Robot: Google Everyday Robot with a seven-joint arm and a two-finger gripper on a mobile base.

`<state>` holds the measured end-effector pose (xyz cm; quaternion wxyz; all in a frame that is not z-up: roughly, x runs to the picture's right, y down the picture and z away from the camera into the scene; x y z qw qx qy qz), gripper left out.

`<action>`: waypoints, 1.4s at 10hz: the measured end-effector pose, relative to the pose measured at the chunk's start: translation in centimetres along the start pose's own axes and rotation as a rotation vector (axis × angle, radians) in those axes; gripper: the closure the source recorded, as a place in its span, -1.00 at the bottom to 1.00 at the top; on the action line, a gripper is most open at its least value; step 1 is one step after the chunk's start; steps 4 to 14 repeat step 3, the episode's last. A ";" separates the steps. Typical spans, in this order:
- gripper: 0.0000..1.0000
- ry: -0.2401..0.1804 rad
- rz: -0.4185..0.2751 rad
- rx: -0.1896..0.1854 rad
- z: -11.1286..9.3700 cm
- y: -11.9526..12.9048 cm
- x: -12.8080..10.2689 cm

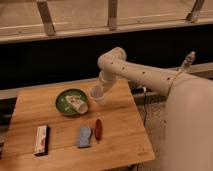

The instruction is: Pick up the ceramic cup

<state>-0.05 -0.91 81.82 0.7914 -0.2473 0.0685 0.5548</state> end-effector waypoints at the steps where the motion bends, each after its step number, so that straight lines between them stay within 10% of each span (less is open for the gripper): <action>1: 1.00 -0.032 0.001 -0.022 -2.5 0.2 -0.7; 3: 1.00 -0.079 0.013 -0.075 -6.2 -0.1 -1.7; 14: 1.00 -0.079 0.013 -0.075 -6.2 -0.1 -1.7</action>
